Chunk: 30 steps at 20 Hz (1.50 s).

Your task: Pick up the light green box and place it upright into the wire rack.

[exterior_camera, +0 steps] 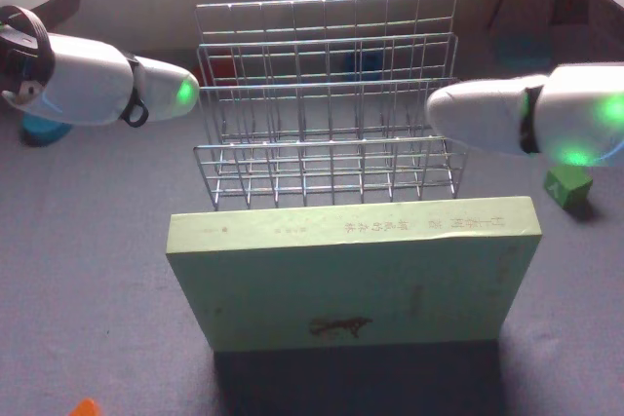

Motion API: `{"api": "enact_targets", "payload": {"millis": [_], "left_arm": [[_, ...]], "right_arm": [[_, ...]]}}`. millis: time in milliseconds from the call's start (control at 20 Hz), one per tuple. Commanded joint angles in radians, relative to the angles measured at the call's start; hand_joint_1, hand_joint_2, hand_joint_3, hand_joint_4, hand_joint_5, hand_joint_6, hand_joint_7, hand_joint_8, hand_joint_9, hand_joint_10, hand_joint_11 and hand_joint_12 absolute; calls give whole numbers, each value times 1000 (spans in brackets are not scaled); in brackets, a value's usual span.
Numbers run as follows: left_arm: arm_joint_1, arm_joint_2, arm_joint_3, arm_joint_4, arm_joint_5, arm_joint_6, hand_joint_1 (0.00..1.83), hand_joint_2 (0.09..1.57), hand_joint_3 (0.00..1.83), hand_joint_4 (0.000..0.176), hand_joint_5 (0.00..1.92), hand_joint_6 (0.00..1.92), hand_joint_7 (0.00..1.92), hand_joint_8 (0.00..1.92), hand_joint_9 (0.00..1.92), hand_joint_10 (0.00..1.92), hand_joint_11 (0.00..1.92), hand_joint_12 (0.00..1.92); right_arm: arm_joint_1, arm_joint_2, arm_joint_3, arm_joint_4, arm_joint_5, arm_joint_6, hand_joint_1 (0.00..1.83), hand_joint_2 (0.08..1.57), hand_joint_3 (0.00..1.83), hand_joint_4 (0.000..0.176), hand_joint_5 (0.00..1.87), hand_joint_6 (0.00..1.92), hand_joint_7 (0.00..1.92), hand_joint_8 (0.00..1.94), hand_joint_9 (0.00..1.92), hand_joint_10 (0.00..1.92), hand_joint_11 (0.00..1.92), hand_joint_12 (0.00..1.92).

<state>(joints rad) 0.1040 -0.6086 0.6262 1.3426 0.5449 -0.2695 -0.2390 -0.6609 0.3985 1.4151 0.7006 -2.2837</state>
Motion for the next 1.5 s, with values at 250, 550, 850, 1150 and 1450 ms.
{"api": "enact_targets", "payload": {"millis": [250, 550, 850, 1150, 1450], "left_arm": [[-27, 17, -8, 59, 1, 0, 184, 1091, 0, 0, 190, 0, 177, 1, 194, 0, 0, 659], [-79, 32, -7, -82, 10, 0, 203, 1089, 0, 0, 200, 4, 205, 8, 206, 4, 0, 651], [-88, 32, -8, -88, 23, 0, 200, 1091, 0, 0, 197, 1, 204, 3, 204, 1, 0, 654], [-95, 40, -20, -88, 38, 0, 175, 1103, 2, 0, 211, 4, 222, 5, 206, 2, 0, 670], [-101, 47, -19, -87, 40, 312, 172, 1102, 1, 0, 216, 4, 216, 1, 206, 1, 0, 671]], "right_arm": [[59, -67, -34, 114, 29, -154, 412, 853, 0, 0, 50, 1, 70, 3, 69, 3, 0, 309], [75, -188, 6, 284, 51, -256, 779, 954, 25, 0, 57, 2, 112, 10, 102, 9, 0, 265], [85, -283, 23, 352, 83, -256, 903, 955, 0, 0, 219, 19, 265, 12, 208, 15, 0, 397], [107, -359, 88, 486, 70, -279, 897, 953, 0, 0, 209, 1, 257, 0, 211, 5, 0, 444], [91, -419, 145, 579, 62, -346, 878, 947, 0, 0, 231, 4, 284, 3, 244, 8, 0, 517]]}}
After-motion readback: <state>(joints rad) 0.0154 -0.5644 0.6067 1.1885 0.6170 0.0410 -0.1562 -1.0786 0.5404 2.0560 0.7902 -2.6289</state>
